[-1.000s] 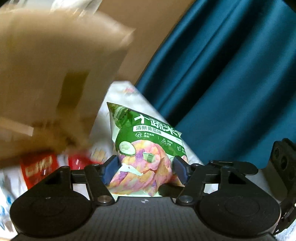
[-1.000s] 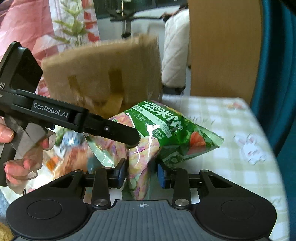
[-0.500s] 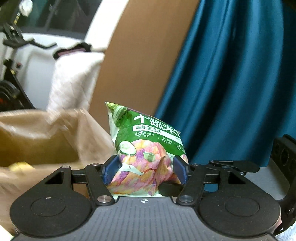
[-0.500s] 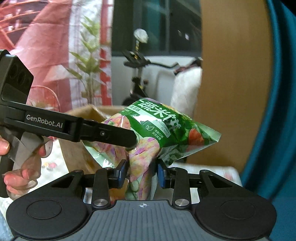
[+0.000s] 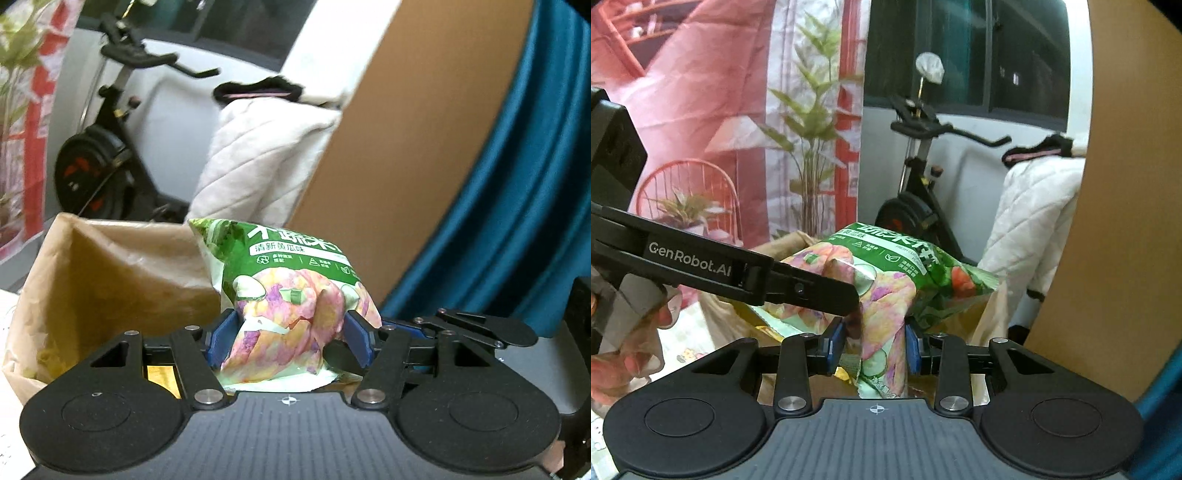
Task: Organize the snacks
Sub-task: 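Carry the green bag with both tools and release it into the box, then lower the right tool onto the small red packet and close on it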
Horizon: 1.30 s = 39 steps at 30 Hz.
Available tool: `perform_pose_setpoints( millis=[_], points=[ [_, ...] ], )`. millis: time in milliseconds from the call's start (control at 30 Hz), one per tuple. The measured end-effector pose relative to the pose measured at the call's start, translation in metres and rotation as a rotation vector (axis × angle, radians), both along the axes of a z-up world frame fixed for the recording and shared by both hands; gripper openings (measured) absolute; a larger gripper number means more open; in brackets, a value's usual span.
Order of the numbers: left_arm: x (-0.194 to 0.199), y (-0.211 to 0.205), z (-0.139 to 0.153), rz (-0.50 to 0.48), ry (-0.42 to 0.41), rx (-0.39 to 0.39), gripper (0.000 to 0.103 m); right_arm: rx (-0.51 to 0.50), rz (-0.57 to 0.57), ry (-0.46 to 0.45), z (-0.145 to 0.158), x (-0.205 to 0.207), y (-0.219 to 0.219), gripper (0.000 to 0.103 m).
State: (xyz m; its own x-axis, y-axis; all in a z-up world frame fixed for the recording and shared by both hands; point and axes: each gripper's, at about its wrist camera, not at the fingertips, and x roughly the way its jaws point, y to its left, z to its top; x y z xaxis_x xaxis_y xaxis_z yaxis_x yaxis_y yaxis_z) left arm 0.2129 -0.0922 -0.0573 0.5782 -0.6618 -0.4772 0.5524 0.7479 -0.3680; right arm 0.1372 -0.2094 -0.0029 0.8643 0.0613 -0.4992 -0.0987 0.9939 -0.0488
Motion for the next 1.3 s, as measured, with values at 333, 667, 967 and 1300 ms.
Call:
perform_pose_setpoints(
  millis=[333, 667, 967, 1300],
  points=[
    [-0.003, 0.032, 0.011, 0.106, -0.065, 0.088, 0.069, 0.053, -0.104, -0.011, -0.028, -0.011, -0.017, 0.043],
    [-0.045, 0.102, 0.009, 0.217, -0.158, 0.102, 0.069, 0.173, -0.148, -0.135, -0.058, -0.09, -0.06, 0.051],
    [-0.067, 0.142, -0.036, 0.366, -0.06, 0.124, 0.069, 0.121, -0.1, 0.054, -0.136, -0.099, -0.071, 0.055],
    [-0.071, 0.145, -0.078, 0.412, 0.074, 0.142, 0.069, 0.031, 0.026, 0.225, -0.201, -0.064, -0.054, 0.065]
  ],
)
